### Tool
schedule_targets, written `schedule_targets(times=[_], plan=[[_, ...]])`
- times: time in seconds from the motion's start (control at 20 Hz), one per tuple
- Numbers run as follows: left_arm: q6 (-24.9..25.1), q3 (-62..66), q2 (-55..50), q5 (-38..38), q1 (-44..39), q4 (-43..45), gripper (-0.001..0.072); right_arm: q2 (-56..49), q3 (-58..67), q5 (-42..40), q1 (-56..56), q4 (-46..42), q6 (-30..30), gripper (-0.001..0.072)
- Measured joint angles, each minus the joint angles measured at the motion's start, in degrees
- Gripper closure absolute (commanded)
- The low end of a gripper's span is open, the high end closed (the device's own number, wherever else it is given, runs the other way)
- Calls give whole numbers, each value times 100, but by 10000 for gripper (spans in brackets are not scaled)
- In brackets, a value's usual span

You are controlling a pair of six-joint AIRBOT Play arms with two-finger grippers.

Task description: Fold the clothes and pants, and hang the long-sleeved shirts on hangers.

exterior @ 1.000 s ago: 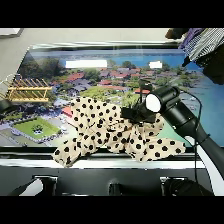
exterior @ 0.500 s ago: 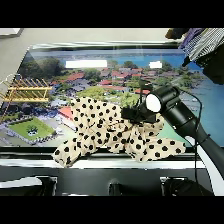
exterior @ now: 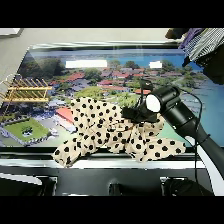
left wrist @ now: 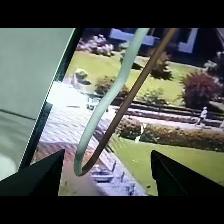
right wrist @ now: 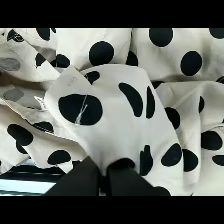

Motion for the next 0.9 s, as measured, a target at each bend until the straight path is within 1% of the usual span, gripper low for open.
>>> schedule_targets(times=[0.1, 0.2, 0.45, 0.5, 0.55, 0.6, 0.9], plan=[[254, 22, -199, 26, -83, 2, 109, 0, 0, 7, 0, -20, 4, 683], [387, 35, -339, 42, -142, 13, 110, 0, 0, 50, 0, -20, 22, 683], [527, 39, -507, 61, -199, 225, 114, 0, 0, 105, 0, -37, 22, 683], [533, 42, -525, 61, -203, 258, 196, 0, 0, 107, 0, -37, 22, 683], [546, 42, -544, 63, -212, 293, 324, 0, 0, 107, 0, -37, 22, 683], [557, 42, -553, 66, -214, 321, 401, 0, 0, 107, 0, -37, 22, 683], [577, 42, -601, -22, -295, 350, 400, 0, 0, 114, 0, -37, 20, 683]])
